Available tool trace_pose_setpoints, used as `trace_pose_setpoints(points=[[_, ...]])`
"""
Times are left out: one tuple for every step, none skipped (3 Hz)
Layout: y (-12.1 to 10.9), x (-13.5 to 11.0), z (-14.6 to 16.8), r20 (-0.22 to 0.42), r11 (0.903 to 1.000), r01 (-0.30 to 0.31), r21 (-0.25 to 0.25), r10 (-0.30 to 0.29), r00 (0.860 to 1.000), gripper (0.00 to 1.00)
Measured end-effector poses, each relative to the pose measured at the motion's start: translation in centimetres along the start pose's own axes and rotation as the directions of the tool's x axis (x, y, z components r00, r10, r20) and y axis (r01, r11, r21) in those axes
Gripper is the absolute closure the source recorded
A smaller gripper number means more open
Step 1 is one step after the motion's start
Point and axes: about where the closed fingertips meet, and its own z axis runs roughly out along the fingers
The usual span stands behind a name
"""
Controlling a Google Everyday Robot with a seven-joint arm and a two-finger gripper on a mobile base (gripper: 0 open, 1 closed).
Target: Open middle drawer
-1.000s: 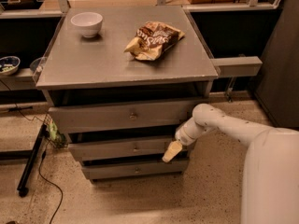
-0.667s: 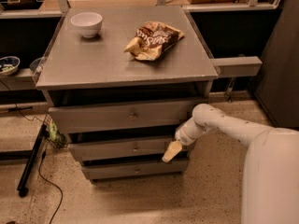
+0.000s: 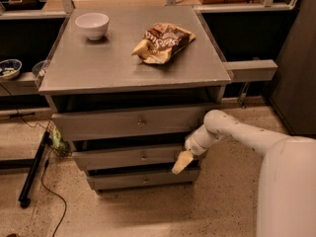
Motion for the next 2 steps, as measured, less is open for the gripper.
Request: trace_pose_setpoints(points=[[0.89, 0.91, -0.24, 0.013, 0.9994, -0.005, -0.033, 0.005, 1.000, 0.00], [1.38, 1.63, -0.49, 0.031, 0.9987, -0.011, -0.050, 0.013, 0.999, 0.00]])
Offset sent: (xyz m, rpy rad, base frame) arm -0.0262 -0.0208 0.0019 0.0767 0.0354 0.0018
